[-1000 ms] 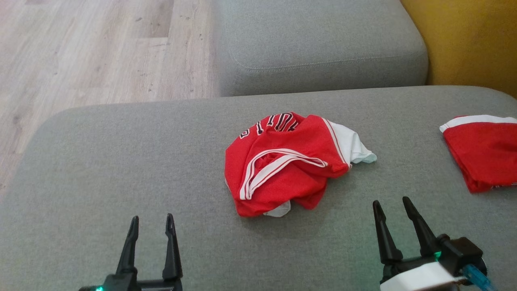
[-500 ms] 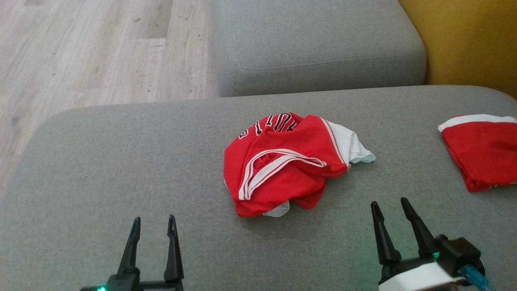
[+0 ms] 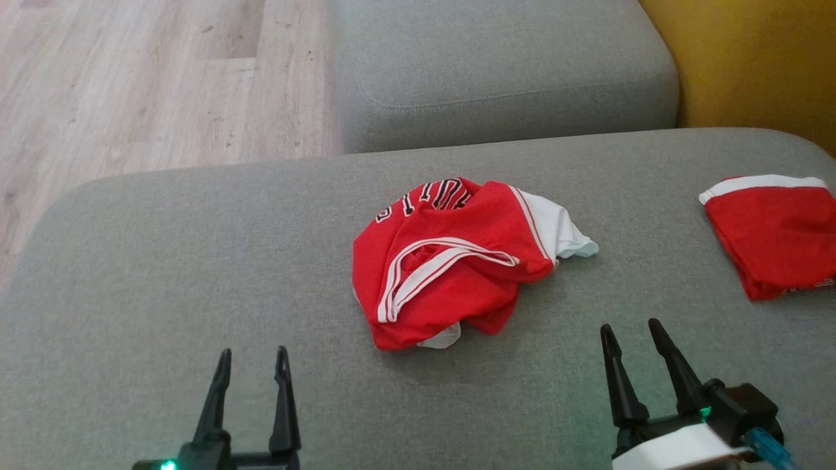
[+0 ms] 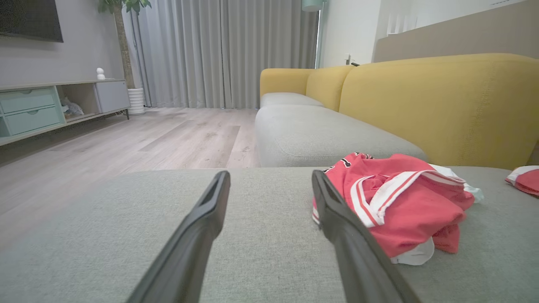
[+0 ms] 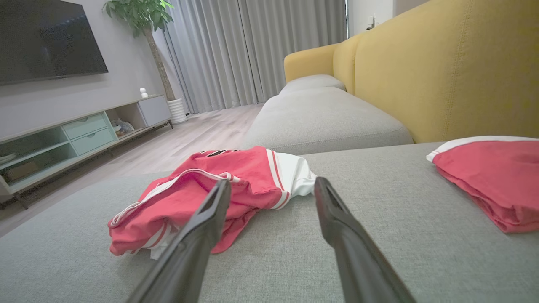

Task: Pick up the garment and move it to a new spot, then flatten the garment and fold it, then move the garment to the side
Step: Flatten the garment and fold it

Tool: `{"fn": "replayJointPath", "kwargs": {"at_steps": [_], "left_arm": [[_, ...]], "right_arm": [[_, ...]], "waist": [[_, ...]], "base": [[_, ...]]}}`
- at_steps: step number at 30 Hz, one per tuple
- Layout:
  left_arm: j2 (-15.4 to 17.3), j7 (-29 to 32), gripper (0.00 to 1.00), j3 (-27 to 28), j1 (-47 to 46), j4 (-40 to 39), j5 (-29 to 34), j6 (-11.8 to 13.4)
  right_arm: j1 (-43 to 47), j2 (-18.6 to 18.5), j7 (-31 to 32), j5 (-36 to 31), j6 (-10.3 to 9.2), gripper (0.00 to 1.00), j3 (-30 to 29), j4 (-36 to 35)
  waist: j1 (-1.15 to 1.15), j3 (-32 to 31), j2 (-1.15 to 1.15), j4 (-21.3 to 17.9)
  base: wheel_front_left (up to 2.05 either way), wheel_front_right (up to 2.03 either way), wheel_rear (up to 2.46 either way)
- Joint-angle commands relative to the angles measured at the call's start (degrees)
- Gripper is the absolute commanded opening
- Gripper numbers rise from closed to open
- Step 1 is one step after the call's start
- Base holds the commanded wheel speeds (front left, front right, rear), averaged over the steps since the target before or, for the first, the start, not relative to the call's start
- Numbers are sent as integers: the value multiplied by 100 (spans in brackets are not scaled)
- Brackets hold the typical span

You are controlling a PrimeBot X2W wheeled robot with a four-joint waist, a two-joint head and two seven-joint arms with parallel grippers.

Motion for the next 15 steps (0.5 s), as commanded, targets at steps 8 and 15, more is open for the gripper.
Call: {"fn": "replayJointPath", "kwargs": {"at_steps": [8,15], "left_arm": [[-22,-56,100,-377,-923,175,272,-204],[-22,-56,100,-1128,-2182,1116,379,-497]], "right_arm": [[-350,-3,-22,-8,39,100,199,-245],[-573,-41,-22,-44,39,100,295,-344]], "waist": [[0,264,0,-309],[0,775,0,-750]], "base": [[0,0,0],[0,0,0]]}}
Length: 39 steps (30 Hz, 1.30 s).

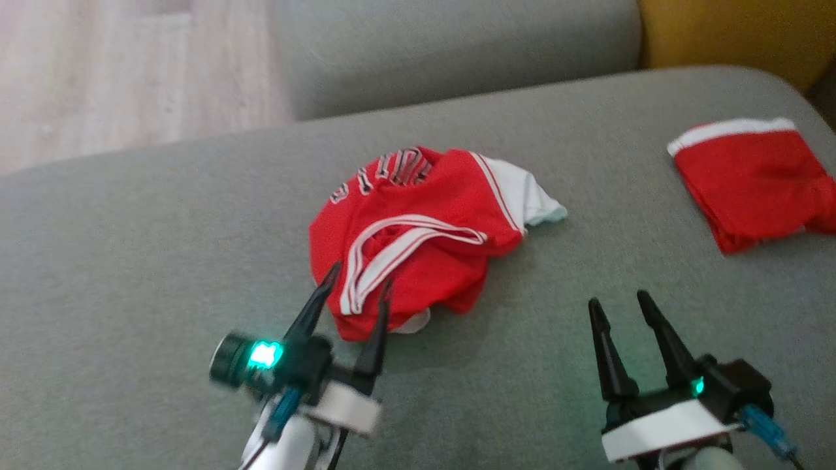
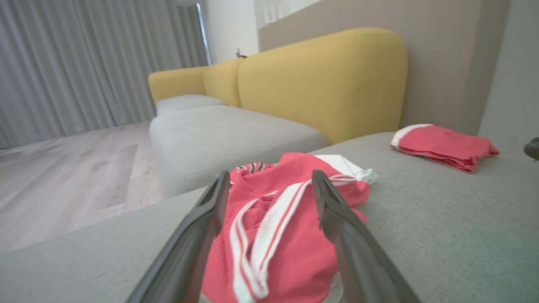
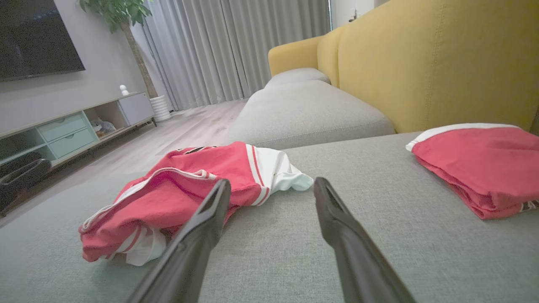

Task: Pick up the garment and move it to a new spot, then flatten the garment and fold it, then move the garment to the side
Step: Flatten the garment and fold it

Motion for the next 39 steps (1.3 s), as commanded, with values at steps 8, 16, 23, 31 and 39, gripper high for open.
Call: {"fn": "replayJointPath", "kwargs": {"at_steps": [8,16,23,31,39], "left_arm": [[-15,258,100,-536,-1781,919,67,-319],[10,806,100,-864,-2543,1821,320,-462],[138,1009,100,-834,-2755,2278,413,-162],[174,1134,0,-991,-2821,2482,512,-40],[106,1291,0,-1295,-2772,2164,448,-315]], "right_arm": [[-585,-6,-22,136,39,100,236,-136],[-744,36,-22,194,39,100,309,-129],[-712,73,-22,182,39,100,304,-149],[-635,89,-22,165,39,100,287,-126],[-509,86,-22,147,39,100,356,-76]], "waist": [[0,705,0,-766],[0,902,0,-1361],[0,914,0,-1640],[0,666,0,-1564],[0,362,0,-1423]], "base": [[0,0,0],[0,0,0],[0,0,0],[0,0,0],[0,0,0]]}}
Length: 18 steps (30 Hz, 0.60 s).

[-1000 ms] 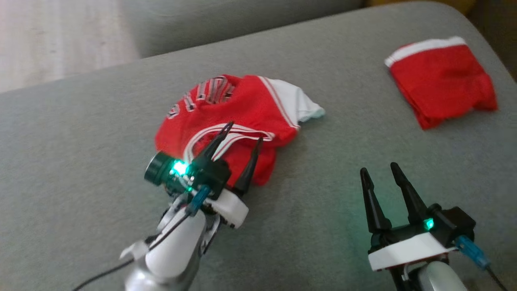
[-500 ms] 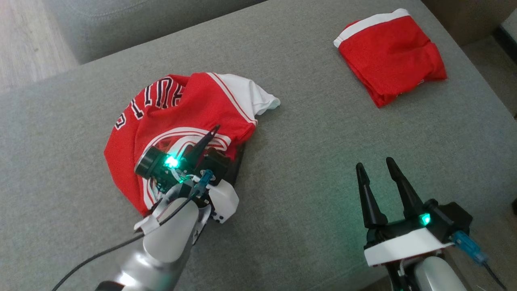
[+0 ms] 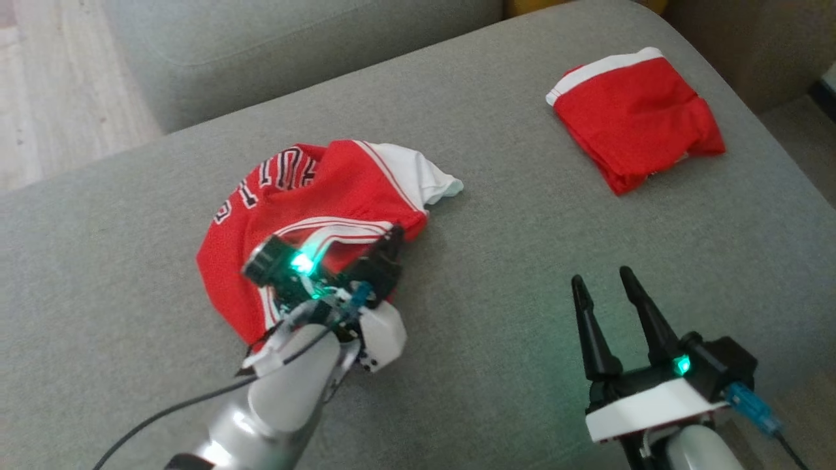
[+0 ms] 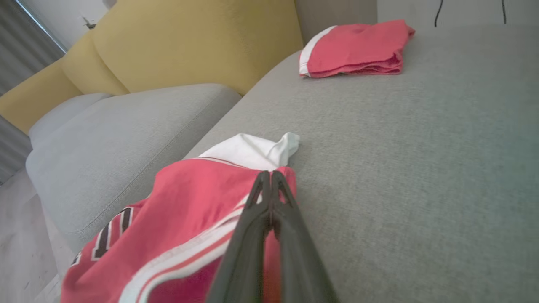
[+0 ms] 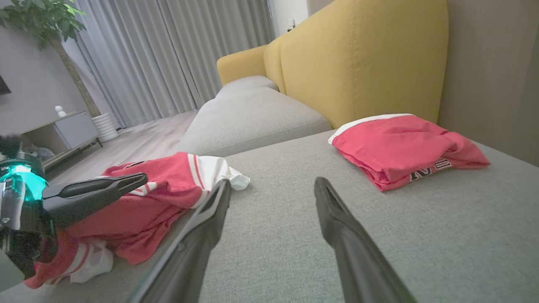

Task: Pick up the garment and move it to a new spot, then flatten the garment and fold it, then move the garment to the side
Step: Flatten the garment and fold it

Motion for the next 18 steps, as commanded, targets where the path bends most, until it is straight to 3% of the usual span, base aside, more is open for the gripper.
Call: {"fn": "replayJointPath", "kwargs": {"at_steps": [1,10,11,18], "left_arm": [[84,116,0,-17,-247,-226,69,-26],[375,618,0,-577,-484,-739,868,264],[406,715,100,-624,-506,-812,934,275],[642,1521,100,-915,-687,-1331,1299,144]], "right_arm": [[-1,-11,-22,-16,39,100,130,-166],[39,-53,-22,12,39,100,127,-178],[37,-52,-22,12,39,100,116,-187],[14,-66,-22,2,39,100,97,-192]], "waist": [[1,-82,0,105],[1,-88,0,340],[1,-76,0,369],[1,-1,0,512]], "base": [[0,0,0],[0,0,0],[0,0,0],[0,0,0]]}}
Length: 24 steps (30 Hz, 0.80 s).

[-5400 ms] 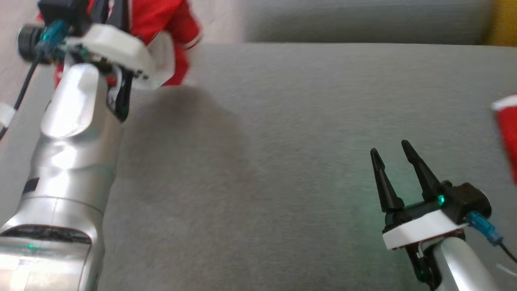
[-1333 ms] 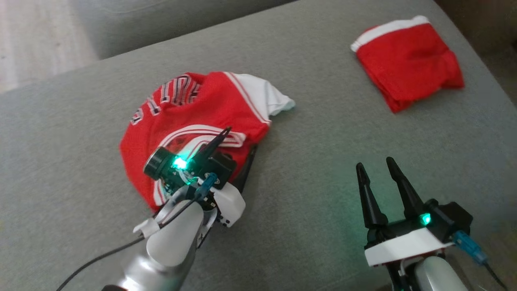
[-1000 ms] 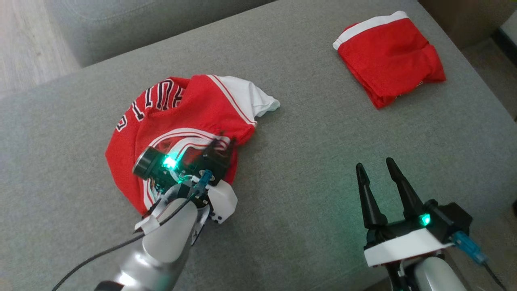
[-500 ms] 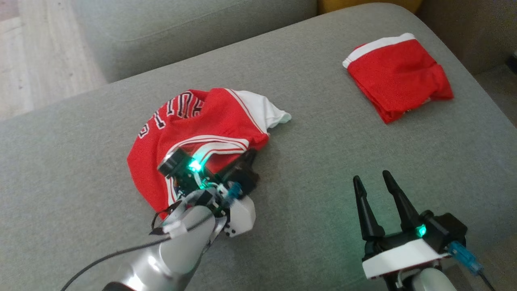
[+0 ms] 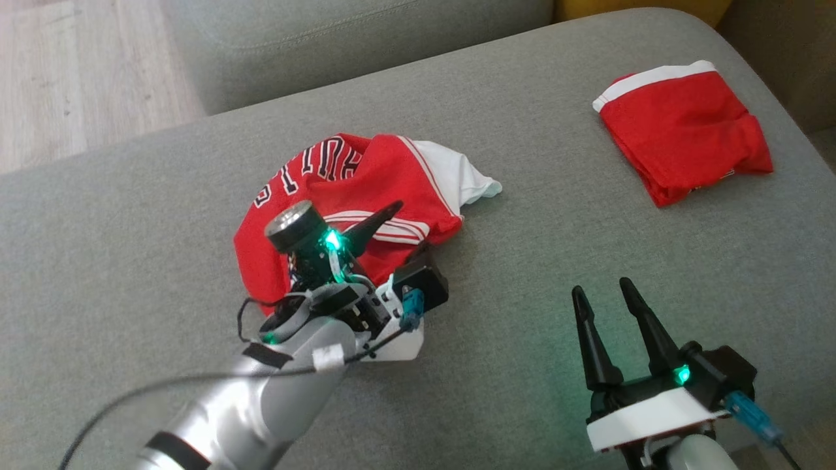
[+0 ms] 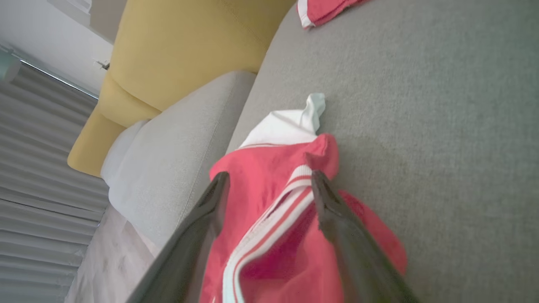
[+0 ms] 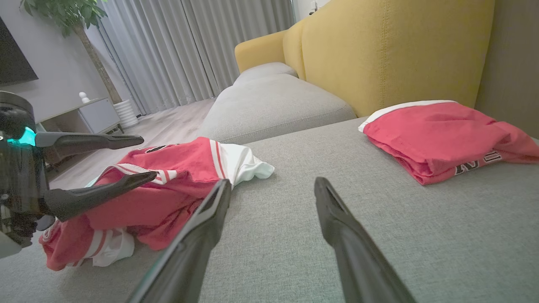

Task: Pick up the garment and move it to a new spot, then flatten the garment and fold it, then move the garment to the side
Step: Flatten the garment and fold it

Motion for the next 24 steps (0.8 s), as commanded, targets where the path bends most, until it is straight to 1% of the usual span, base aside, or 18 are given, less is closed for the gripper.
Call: {"fn": "replayJointPath", "kwargs": {"at_steps": [1,8,10,16,20,24], "left_arm": [[136,128,100,130,-375,-214,51,-51],[298,749,100,-103,-494,-281,151,-416],[342,810,100,-157,-530,-284,185,-454],[406,647,100,-252,-685,-184,328,-307],[370,572,100,-257,-809,74,312,-259],[299,303,100,-269,-942,283,263,-211]], "right_arm": [[-170,-55,-22,2,39,100,114,-183],[-237,-45,-22,27,39,100,207,-166],[-250,-45,-22,41,39,100,221,-162],[-295,-75,-22,58,39,100,235,-154],[-336,-104,-22,63,39,100,269,-152],[-375,-137,-22,59,39,100,295,-150]], "waist": [[0,17,0,5],[0,97,0,-64],[0,128,0,-98],[0,213,0,-171],[0,269,0,-213],[0,307,0,-246]], "base": [[0,0,0],[0,0,0],[0,0,0],[0,0,0],[0,0,0],[0,0,0]]}}
